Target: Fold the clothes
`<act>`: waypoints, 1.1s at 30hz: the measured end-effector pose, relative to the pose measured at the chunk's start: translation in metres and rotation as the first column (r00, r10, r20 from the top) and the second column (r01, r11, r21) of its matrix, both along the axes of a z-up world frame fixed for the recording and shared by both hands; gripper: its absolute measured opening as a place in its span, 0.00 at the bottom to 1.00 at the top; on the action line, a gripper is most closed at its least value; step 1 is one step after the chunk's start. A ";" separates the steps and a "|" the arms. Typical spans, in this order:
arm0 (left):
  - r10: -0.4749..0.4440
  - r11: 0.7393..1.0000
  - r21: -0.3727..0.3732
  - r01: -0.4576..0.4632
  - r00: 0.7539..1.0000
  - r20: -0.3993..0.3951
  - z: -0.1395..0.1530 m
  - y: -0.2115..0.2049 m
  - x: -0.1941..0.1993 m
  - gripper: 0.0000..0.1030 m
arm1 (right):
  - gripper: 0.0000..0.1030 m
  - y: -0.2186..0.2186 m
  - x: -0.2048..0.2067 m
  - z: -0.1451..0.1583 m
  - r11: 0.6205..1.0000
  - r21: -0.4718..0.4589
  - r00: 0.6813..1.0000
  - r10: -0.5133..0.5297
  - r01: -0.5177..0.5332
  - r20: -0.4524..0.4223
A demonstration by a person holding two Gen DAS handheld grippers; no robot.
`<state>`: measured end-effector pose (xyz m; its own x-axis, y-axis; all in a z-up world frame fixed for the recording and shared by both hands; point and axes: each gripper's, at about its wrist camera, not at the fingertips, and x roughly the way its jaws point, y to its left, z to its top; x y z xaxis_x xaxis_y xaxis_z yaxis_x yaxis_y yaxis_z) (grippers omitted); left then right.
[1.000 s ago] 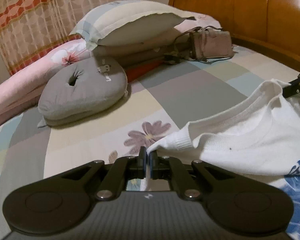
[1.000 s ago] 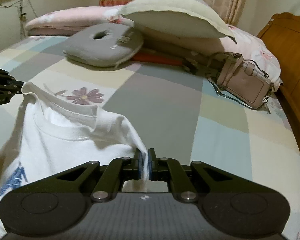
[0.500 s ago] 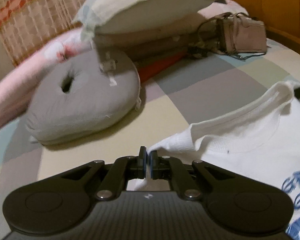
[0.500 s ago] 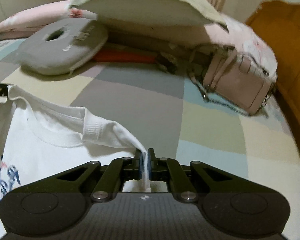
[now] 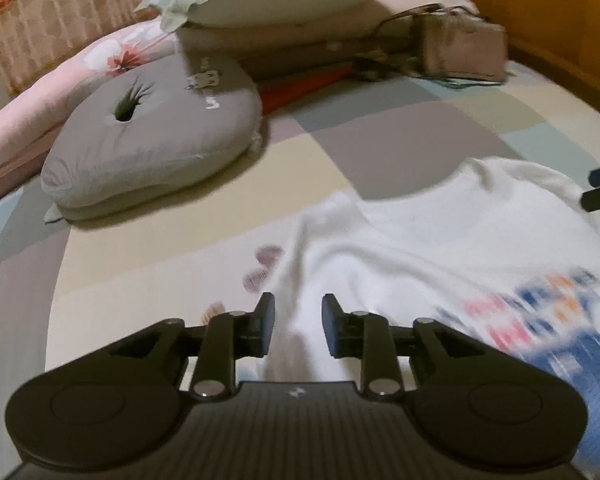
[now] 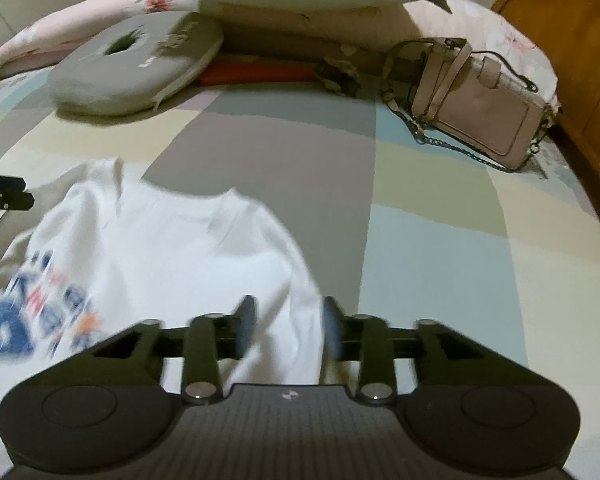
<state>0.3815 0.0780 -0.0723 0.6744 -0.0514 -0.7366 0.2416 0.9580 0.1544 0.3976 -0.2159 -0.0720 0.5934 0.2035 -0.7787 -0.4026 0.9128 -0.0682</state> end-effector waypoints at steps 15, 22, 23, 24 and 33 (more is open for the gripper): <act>0.086 0.959 -0.259 -0.113 0.990 -0.112 -0.017 -0.005 -0.192 0.39 | 0.63 -0.019 -0.225 0.001 0.992 0.125 0.999 0.027 -0.023 -0.026; 0.090 0.928 -0.344 -0.147 0.980 -0.175 -0.029 -0.016 -0.236 0.39 | 0.67 -0.021 -0.285 0.000 0.976 0.219 0.999 0.012 -0.003 -0.037; 0.094 0.922 -0.354 -0.155 0.978 -0.186 -0.031 -0.017 -0.240 0.39 | 0.68 -0.023 -0.289 0.000 0.972 0.235 0.999 0.004 0.006 -0.040; 0.098 0.918 -0.363 -0.162 0.977 -0.188 -0.032 -0.018 -0.244 0.39 | 0.68 -0.025 -0.293 0.000 0.969 0.245 0.999 -0.003 0.013 -0.041; 0.055 0.866 -0.474 -0.160 0.972 -0.229 -0.039 -0.032 -0.268 0.40 | 0.68 -0.033 -0.309 -0.004 0.964 0.261 0.998 -0.028 0.041 -0.055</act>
